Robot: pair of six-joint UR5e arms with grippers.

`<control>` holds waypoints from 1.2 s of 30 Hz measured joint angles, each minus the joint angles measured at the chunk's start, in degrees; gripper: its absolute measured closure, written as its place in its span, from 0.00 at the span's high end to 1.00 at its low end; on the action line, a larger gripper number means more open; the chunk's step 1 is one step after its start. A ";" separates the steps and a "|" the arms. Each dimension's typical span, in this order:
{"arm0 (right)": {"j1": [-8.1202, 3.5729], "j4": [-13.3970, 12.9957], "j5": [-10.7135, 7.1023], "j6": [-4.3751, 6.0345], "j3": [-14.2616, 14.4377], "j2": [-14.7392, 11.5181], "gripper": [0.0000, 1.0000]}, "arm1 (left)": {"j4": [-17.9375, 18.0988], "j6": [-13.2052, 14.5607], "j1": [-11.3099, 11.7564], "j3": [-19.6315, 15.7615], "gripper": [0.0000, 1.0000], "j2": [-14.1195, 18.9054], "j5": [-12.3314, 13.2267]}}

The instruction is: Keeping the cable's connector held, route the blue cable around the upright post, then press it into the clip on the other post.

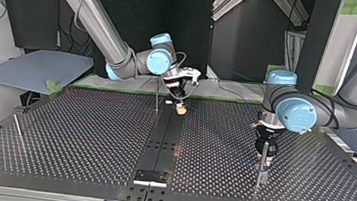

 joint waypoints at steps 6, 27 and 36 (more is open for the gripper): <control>0.41 -0.23 0.36 -0.59 1.02 2.41 0.00 | 0.18 0.00 -0.04 -0.01 0.76 -0.02 -0.17; -0.15 -6.41 1.67 -0.28 6.29 7.21 0.00 | 0.21 0.00 -0.04 -0.02 0.76 -0.03 -0.29; -0.26 -8.67 3.12 -0.36 6.44 11.24 0.00 | 0.09 -0.07 -0.05 -0.02 0.76 -0.03 -0.29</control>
